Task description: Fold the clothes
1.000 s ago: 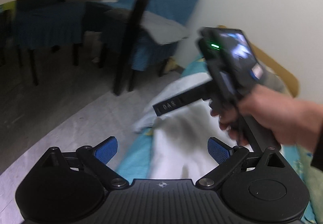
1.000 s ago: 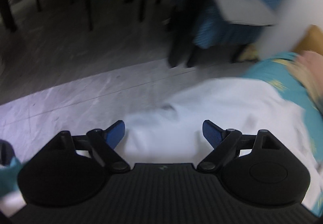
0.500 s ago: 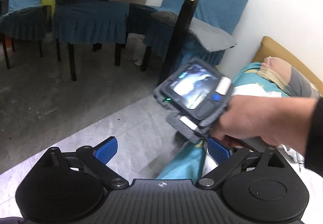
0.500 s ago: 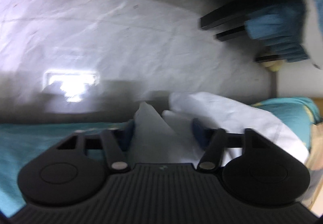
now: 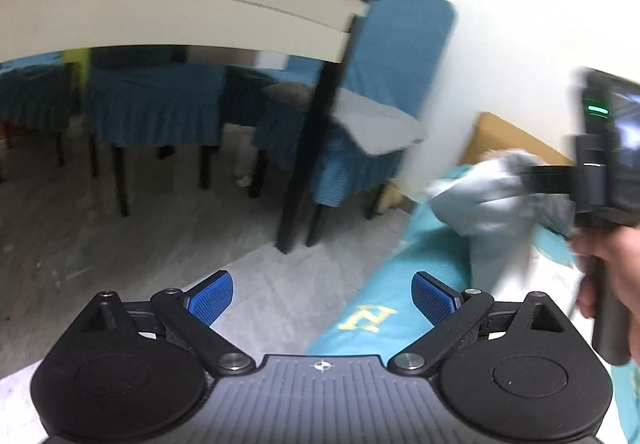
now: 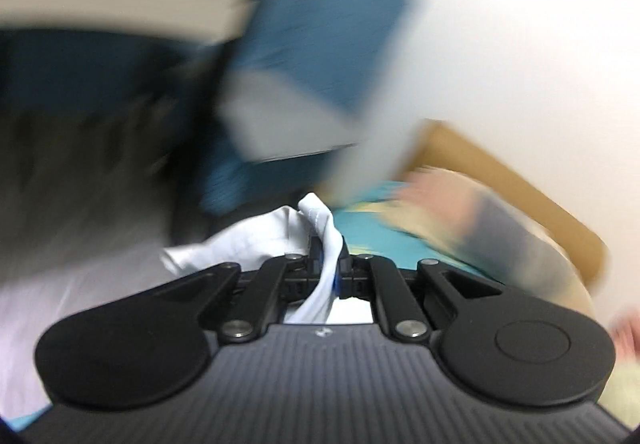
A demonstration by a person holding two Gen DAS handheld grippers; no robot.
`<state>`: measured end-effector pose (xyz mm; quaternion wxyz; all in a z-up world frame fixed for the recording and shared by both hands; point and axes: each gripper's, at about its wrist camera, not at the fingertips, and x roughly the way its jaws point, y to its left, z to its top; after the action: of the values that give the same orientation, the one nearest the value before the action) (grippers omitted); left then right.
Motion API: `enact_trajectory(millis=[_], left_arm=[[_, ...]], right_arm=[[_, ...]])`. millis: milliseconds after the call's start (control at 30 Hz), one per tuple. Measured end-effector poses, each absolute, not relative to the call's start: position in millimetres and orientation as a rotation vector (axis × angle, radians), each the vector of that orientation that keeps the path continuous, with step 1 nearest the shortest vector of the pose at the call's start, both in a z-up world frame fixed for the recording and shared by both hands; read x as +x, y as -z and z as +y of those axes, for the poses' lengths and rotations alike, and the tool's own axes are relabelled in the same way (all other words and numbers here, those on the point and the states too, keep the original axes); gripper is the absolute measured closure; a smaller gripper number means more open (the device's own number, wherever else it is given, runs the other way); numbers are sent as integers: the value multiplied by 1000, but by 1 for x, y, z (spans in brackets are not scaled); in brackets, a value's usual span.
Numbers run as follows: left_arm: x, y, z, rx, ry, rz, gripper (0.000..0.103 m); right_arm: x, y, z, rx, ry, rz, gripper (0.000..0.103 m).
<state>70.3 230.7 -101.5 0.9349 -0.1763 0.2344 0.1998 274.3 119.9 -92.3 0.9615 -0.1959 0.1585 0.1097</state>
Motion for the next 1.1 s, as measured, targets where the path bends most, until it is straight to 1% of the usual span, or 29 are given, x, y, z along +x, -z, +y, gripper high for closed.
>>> enact_trajectory(millis=[100,167,267,333,367,400,433,467,533,600,667,733,767,800,833,867,900,967,1100], left_arm=[[72,102,218,-348,-321,500,6],[76,106,209,-341,-254,538,6],[81,113,195,-324,-200,581,6],[81,116,186,-311,-186,588,6],[82,118,183,-304,-183,589,6],[83,120,180,-298,-183,591,6],[84,122,179,-295,-187,596,6],[86,123,177,-297,-190,602,6],[90,127,174,-300,-196,614,6],[93,129,172,-289,-200,621,6],[96,131,171,-277,-203,627,6],[98,133,171,-268,-202,635,6],[99,134,171,-264,-202,640,6],[101,135,172,-262,-201,644,6],[102,136,172,-261,-200,646,6],[102,137,172,-260,-198,645,6],[103,137,172,-259,-197,643,6],[103,138,171,-256,-186,640,6],[104,143,164,-234,-151,643,6]], right_arm=[[277,106,39,-215,-46,359,95],[282,131,-11,-99,21,445,95],[288,172,-68,53,48,623,92],[281,188,-88,116,9,663,77],[275,190,-94,120,-8,646,60],[270,192,-97,108,-23,625,32],[266,192,-96,91,-41,594,23],[261,190,-95,77,-63,559,19],[257,183,-91,41,-131,486,20],[271,173,-81,-32,-191,452,20],[293,167,-63,-119,-233,477,21],[320,168,-47,-220,-266,541,21],[331,172,-39,-276,-283,578,24],[338,174,-35,-310,-287,593,45],[341,174,-34,-328,-283,592,63],[345,174,-32,-345,-280,591,99],[346,172,-37,-315,-262,565,95],[348,165,-57,-195,-193,497,95],[366,172,-97,-14,-1,465,95]])
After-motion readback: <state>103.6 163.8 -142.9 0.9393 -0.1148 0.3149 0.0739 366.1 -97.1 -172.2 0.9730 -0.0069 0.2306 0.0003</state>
